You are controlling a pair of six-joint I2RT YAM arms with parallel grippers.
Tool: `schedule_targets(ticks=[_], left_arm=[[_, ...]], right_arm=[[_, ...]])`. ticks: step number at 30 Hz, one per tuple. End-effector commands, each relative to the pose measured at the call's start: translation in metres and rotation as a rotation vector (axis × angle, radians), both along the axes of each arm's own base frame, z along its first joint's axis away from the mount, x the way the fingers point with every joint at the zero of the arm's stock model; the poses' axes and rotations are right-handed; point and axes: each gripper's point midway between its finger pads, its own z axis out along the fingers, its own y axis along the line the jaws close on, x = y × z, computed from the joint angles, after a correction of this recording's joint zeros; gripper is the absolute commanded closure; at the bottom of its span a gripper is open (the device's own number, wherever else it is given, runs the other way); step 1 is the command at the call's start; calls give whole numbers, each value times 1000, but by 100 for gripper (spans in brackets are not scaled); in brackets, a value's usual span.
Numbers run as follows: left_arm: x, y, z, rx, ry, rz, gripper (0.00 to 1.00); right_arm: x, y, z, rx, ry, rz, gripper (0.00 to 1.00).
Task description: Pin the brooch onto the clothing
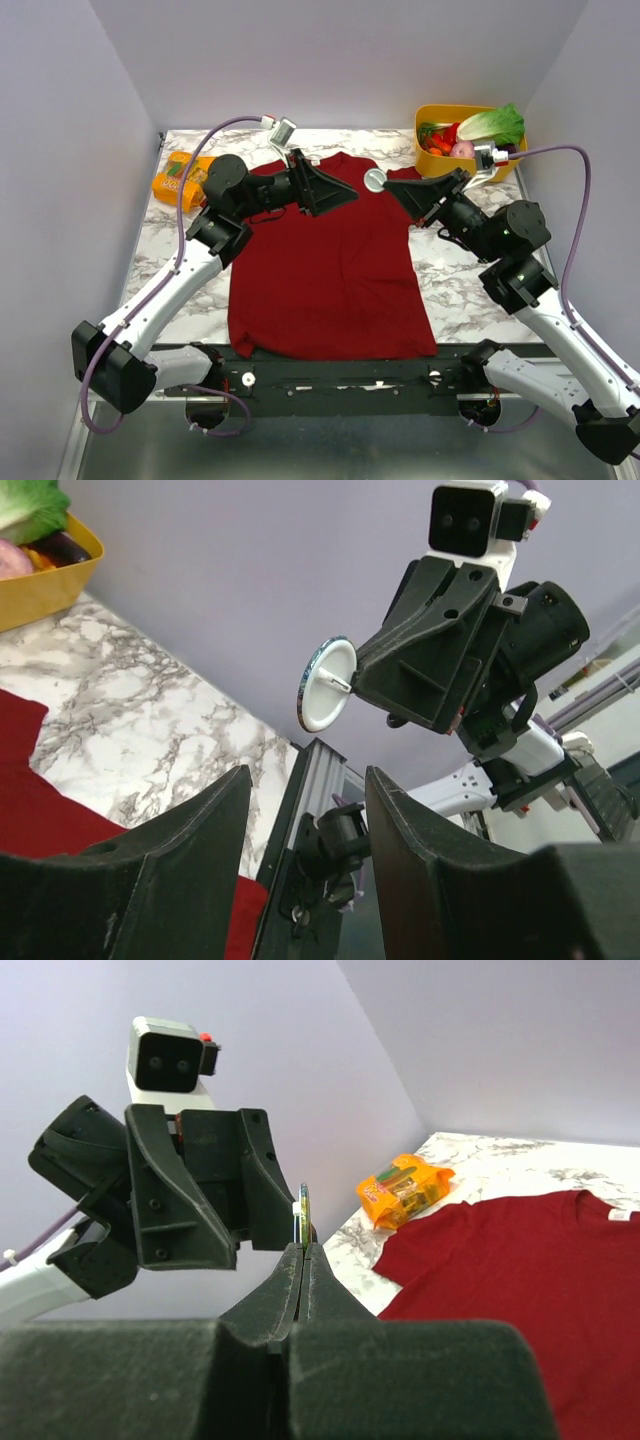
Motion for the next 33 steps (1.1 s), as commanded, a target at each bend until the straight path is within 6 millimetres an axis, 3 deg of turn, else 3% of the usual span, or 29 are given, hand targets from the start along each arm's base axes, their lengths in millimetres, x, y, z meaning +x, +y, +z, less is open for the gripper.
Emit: schedule_targets(ticks=[1,10,13,17,22,25,26,28,30,31,33], left_arm=[[-8,-9,11,-17,-26,-69,43],[-2,-16,15,-1,-37,-88,44],[-3,-19,17,-15,-33,-107,50],[-5,-21,18,-19,-38,-131,64],[-8,-20,18,-24,-47,-136,70],[-9,-21,20,-30,-49,-140,84],[-9,-21,21,-34,-50,-142,93],[-9,-21,23,-36,-51,-140,100],[-10,-19,24,-32,-59,-133,100],[-9,-19,25,-27,-64,-124,100],[-10,-17,24,-1,-59,-110,100]], right_arm=[[-6,3,7,24,-25,37,99],[-8,9,6,15,-21,77,99],[-9,9,5,14,-19,77,99],[-8,7,5,19,-18,62,99],[-8,6,5,21,-16,62,99],[-8,7,5,22,-13,66,99],[-7,7,5,21,-14,65,99],[-7,10,4,13,-12,78,99],[-6,11,3,1,-14,79,94],[-7,11,4,-3,-19,79,75],[-6,10,5,-21,-35,72,58]])
